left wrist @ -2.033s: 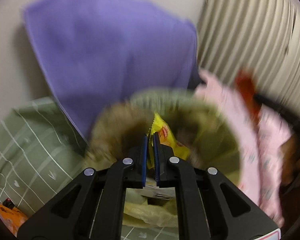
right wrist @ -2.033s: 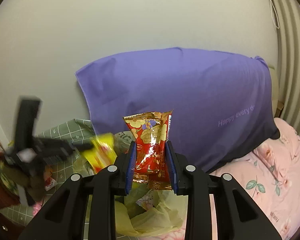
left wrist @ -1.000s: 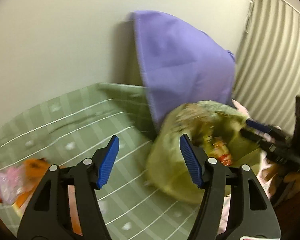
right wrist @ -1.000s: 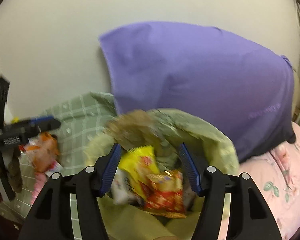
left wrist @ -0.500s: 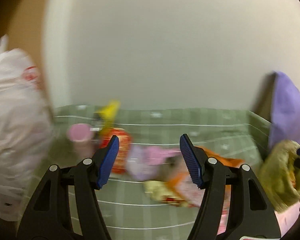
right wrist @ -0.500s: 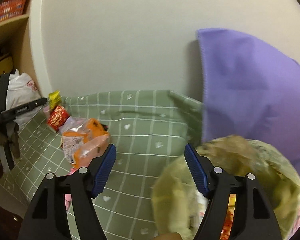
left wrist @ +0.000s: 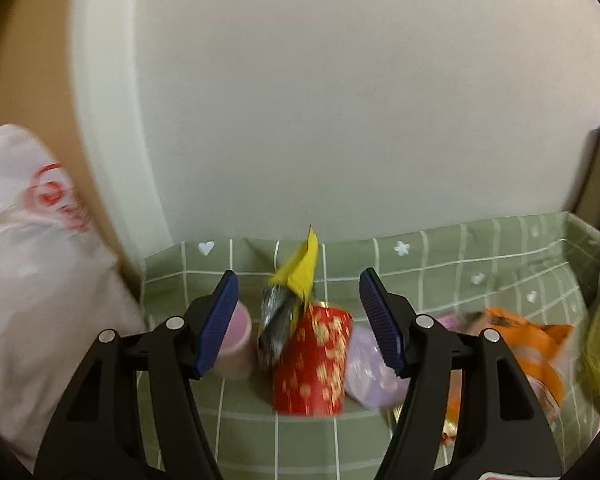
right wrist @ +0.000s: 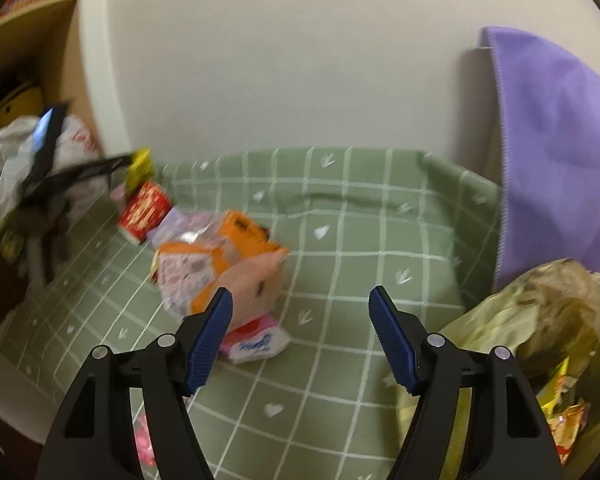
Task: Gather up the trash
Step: 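Move both tools back toward the remaining items on the table, then grasp the yellow-gold wrapper with the left tool while the right tool grasps the orange bag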
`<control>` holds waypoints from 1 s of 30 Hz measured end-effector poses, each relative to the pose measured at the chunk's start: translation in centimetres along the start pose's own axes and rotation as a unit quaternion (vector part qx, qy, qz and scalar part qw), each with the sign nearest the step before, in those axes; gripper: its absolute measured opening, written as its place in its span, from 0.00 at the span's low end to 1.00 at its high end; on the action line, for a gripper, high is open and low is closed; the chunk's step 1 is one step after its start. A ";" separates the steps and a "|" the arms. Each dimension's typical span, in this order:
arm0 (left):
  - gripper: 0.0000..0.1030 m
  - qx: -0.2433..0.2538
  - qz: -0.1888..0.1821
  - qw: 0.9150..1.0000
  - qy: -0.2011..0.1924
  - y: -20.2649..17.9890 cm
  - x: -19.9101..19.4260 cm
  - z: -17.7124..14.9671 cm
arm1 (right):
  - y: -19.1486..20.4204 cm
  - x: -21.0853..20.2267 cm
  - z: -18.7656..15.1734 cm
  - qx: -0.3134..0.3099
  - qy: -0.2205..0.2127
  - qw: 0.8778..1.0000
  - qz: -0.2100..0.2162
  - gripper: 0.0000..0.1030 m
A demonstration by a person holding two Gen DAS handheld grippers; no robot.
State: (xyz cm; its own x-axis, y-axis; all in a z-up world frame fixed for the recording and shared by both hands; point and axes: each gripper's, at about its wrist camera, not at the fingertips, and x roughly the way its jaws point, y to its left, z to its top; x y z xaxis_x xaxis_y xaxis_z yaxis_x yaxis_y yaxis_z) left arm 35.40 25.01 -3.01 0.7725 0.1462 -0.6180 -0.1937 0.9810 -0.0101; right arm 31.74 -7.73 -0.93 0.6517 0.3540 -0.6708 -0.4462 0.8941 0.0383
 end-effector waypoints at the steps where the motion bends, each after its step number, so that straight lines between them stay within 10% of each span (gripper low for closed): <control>1: 0.44 0.003 0.000 1.000 0.013 -0.1 1.0 0.3 | 0.4 0.2 -0.2 -0.008 0.005 1.000 -0.003 0.65; 6: 0.10 -0.012 -0.031 0.999 0.039 0.1 1.6 0.6 | 1.6 1.1 -1.7 -0.030 0.028 0.999 -0.027 0.65; 18: 0.09 -0.027 -0.163 0.985 0.049 -2.2 -7.4 -5.0 | 0.9 3.8 -1.7 0.022 0.048 0.998 0.022 0.65; 30: 0.09 -0.012 -0.171 0.982 0.082 -4.0 -8.7 -10.5 | 1.6 6.1 -0.2 0.082 0.018 0.993 0.081 0.65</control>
State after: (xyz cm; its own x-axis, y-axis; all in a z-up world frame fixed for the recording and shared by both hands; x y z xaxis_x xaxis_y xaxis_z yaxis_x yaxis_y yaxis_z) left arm 23.05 18.50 -5.87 0.6880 -0.2153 -0.6931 0.0444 0.9657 -0.2560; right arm 34.93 -4.17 -5.09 0.5559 0.4904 -0.6712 -0.4360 0.8595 0.2668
